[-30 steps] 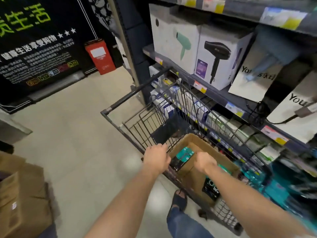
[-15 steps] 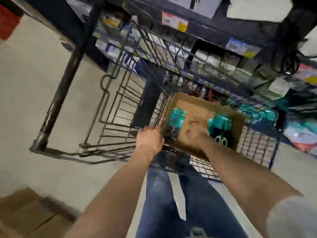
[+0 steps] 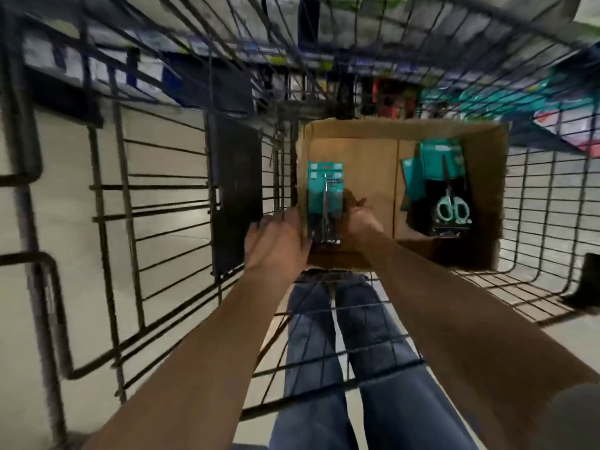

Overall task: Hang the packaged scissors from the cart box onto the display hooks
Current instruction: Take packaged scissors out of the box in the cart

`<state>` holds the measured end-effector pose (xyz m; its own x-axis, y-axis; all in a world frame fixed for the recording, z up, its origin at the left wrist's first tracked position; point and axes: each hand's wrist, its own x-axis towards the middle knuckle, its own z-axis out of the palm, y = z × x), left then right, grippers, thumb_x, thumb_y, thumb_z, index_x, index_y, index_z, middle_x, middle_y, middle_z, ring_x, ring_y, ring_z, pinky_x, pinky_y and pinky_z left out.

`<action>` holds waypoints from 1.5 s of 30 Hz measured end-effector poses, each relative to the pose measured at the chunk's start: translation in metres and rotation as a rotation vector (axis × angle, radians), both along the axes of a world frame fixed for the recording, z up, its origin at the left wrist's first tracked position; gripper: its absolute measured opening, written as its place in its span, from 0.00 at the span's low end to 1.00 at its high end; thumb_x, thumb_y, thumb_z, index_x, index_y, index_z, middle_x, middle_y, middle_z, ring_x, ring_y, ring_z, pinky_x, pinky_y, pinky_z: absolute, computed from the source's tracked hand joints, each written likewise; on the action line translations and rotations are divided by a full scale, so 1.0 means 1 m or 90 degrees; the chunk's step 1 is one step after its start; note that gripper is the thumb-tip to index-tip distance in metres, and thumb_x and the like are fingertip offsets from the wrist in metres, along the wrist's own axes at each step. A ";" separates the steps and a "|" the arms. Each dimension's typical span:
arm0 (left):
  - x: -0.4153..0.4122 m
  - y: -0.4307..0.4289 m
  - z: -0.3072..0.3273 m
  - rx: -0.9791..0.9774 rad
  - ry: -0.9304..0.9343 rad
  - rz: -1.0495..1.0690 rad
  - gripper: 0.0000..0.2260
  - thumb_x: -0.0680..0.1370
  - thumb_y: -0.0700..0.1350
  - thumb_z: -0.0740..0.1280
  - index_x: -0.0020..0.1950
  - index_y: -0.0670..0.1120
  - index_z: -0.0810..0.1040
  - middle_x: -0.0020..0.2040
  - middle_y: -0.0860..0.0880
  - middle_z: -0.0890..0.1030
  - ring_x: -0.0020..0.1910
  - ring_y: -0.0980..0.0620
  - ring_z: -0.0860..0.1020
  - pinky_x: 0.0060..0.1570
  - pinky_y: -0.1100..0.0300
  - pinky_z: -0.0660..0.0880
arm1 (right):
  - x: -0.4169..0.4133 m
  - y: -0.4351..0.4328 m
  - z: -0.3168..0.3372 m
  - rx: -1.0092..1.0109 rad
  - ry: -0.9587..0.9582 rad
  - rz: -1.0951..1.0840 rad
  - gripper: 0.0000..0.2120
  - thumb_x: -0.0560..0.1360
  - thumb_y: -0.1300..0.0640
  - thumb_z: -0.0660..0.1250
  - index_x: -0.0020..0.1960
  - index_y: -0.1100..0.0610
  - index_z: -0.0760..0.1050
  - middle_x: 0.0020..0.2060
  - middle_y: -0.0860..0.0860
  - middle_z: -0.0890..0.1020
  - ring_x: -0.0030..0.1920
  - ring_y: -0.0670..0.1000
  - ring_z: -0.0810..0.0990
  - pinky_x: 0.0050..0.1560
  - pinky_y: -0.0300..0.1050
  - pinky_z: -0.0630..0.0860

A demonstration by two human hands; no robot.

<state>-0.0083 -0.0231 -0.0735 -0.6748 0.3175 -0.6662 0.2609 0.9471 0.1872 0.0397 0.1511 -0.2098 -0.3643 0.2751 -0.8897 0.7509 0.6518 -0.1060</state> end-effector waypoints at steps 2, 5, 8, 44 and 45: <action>0.003 -0.003 -0.008 0.009 0.003 -0.002 0.17 0.81 0.55 0.63 0.66 0.50 0.73 0.60 0.46 0.80 0.60 0.44 0.78 0.61 0.48 0.73 | 0.003 -0.010 -0.002 -0.007 0.020 -0.053 0.28 0.79 0.52 0.67 0.75 0.61 0.65 0.73 0.58 0.66 0.68 0.63 0.71 0.69 0.57 0.72; 0.011 -0.006 -0.016 0.014 0.025 -0.010 0.16 0.81 0.55 0.62 0.66 0.50 0.74 0.59 0.47 0.81 0.59 0.45 0.79 0.59 0.49 0.72 | 0.008 -0.024 -0.006 0.002 0.085 -0.066 0.30 0.79 0.49 0.66 0.77 0.54 0.62 0.71 0.59 0.64 0.67 0.62 0.71 0.69 0.55 0.72; 0.016 -0.005 -0.020 0.014 0.021 -0.021 0.17 0.82 0.55 0.61 0.68 0.50 0.73 0.60 0.47 0.80 0.61 0.46 0.78 0.61 0.50 0.72 | 0.009 -0.025 -0.012 0.015 0.146 -0.170 0.31 0.76 0.52 0.70 0.76 0.53 0.63 0.68 0.57 0.69 0.66 0.60 0.72 0.67 0.56 0.73; 0.032 0.094 -0.124 0.023 -0.106 0.291 0.25 0.83 0.53 0.62 0.78 0.49 0.63 0.73 0.44 0.71 0.71 0.41 0.73 0.70 0.44 0.70 | 0.035 0.116 0.015 -0.140 0.247 -0.418 0.10 0.75 0.52 0.68 0.53 0.54 0.82 0.45 0.54 0.87 0.46 0.58 0.85 0.49 0.58 0.83; 0.032 0.098 -0.136 0.011 -0.104 0.296 0.26 0.83 0.53 0.62 0.79 0.48 0.62 0.75 0.43 0.68 0.73 0.41 0.71 0.72 0.44 0.70 | 0.040 0.117 0.016 -0.154 0.252 -0.422 0.09 0.75 0.53 0.68 0.51 0.56 0.81 0.45 0.55 0.86 0.46 0.60 0.85 0.49 0.61 0.82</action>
